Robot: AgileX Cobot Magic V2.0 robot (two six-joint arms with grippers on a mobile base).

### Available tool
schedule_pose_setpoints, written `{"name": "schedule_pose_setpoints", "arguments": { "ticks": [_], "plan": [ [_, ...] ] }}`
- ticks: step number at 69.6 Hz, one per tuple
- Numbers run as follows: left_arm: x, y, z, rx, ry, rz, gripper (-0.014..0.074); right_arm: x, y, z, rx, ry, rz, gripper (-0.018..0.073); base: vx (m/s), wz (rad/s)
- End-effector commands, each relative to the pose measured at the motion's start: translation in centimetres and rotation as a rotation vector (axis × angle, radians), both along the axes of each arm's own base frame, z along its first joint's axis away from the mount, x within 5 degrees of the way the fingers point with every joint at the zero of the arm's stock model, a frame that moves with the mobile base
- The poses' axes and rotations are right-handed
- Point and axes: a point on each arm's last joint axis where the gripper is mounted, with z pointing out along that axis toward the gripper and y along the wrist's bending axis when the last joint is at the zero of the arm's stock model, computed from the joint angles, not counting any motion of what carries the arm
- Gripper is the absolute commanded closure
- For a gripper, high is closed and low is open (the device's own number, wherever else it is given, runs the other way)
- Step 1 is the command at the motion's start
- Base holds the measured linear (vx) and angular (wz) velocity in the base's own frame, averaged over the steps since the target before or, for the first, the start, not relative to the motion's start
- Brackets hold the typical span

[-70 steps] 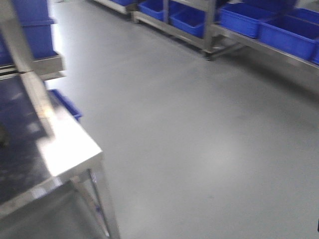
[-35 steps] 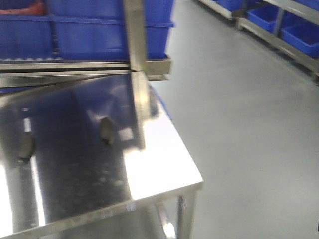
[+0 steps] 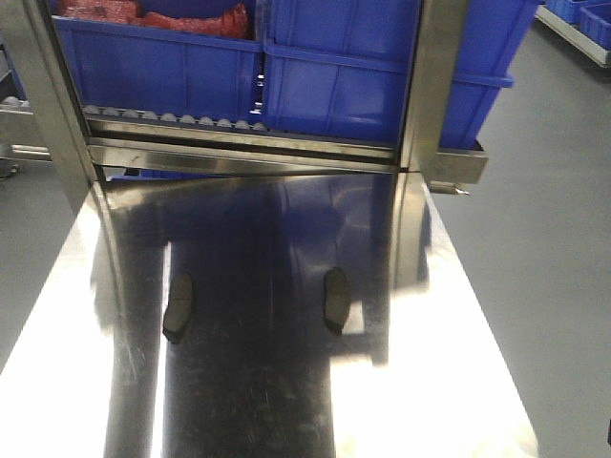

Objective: Move and align brake pads A on conveyor

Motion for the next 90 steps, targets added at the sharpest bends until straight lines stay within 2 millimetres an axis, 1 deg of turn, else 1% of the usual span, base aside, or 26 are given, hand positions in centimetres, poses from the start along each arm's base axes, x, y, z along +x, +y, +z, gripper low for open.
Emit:
{"name": "schedule_pose_setpoints", "arguments": {
  "ticks": [1, 22, 41, 90],
  "plan": [
    [0.46, -0.04, 1.1, -0.001, -0.074, -0.008, 0.0174, 0.3, 0.0, 1.37, 0.012, -0.084, -0.005, 0.011, 0.2, 0.23],
    [0.46, -0.04, 1.1, -0.001, -0.074, -0.008, 0.0174, 0.3, 0.0, 1.37, 0.012, -0.084, -0.005, 0.011, 0.17, 0.12],
    [0.46, -0.04, 1.1, -0.001, -0.074, -0.008, 0.0174, 0.3, 0.0, 1.37, 0.012, -0.084, -0.005, 0.011, 0.11, -0.04],
    [0.46, -0.04, 1.1, -0.001, -0.074, -0.008, 0.0174, 0.3, 0.0, 1.37, 0.012, -0.084, -0.005, 0.011, 0.04, -0.01]
  ]
}}
